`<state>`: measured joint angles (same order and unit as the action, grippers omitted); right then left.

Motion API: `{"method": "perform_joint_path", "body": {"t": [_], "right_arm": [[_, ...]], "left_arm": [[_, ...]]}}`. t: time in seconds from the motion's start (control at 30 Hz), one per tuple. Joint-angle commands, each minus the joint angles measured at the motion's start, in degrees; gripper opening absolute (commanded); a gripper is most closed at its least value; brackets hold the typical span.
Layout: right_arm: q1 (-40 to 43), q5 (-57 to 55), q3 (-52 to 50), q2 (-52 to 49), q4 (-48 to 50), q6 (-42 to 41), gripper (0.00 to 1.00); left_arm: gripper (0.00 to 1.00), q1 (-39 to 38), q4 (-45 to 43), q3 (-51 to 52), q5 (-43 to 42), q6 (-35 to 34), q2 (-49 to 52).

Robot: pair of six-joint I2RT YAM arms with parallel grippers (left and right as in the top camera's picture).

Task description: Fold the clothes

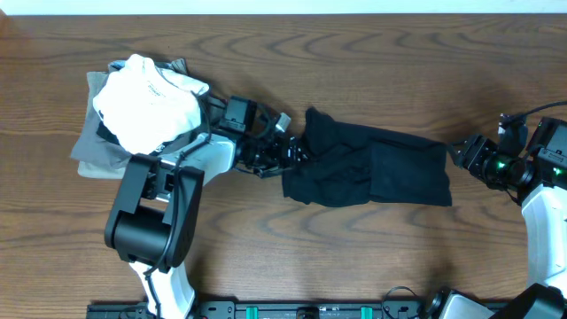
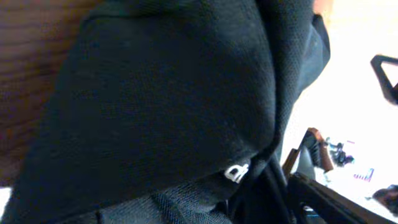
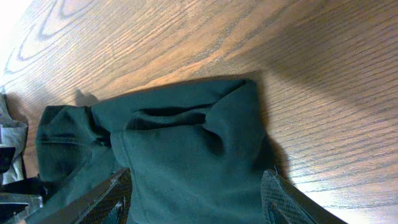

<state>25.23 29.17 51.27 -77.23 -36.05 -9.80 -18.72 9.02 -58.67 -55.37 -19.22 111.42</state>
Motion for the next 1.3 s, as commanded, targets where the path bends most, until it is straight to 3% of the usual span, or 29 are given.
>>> {"method": "perform_joint_path", "body": {"t": [0.0,0.1,0.23,0.27,0.47,0.7,0.83,1.07,1.1,1.17,1.27], "right_arm": [[0.20,1.09,0.37,0.46,-0.24,1.14,0.64],[0.20,1.09,0.37,0.46,-0.57,1.14,0.64],[0.20,1.09,0.37,0.46,-1.05,1.14,0.64],[0.20,1.09,0.37,0.46,-1.07,1.14,0.64],[0.20,1.09,0.37,0.48,-1.11,1.14,0.64],[0.20,1.09,0.37,0.48,-1.03,1.11,0.64],[0.20,1.09,0.37,0.46,-1.01,1.11,0.64],[0.20,1.33,0.37,0.48,-1.49,1.11,0.64],[0.20,1.36,0.37,0.48,-1.55,1.11,0.64],[0.20,1.79,0.37,0.48,-1.73,1.11,0.64],[0.20,2.62,0.37,0.48,-1.97,1.11,0.64]], "left_arm": [[0.74,-1.70,-2.47,0.48,-0.94,1.77,1.01],[0.49,-2.36,-4.00,0.48,-0.94,1.73,1.01],[0.07,-2.08,-3.50,0.42,-1.16,1.31,0.39],[0.06,-1.86,-2.84,0.24,-1.16,1.31,-0.26],[0.06,2.03,9.88,-5.99,0.02,4.15,-8.00],[0.06,1.60,33.33,-21.57,16.52,13.35,-15.87],[0.06,-3.28,36.37,-26.84,22.05,14.32,-16.35],[0.08,-14.71,36.39,-26.84,32.79,14.32,-11.74],[0.13,-16.02,36.35,-26.84,33.99,14.32,-10.51],[0.39,-17.84,36.15,-26.84,34.95,14.34,-8.44],[0.63,-19.78,35.71,-26.84,34.93,14.32,-6.34]]}}
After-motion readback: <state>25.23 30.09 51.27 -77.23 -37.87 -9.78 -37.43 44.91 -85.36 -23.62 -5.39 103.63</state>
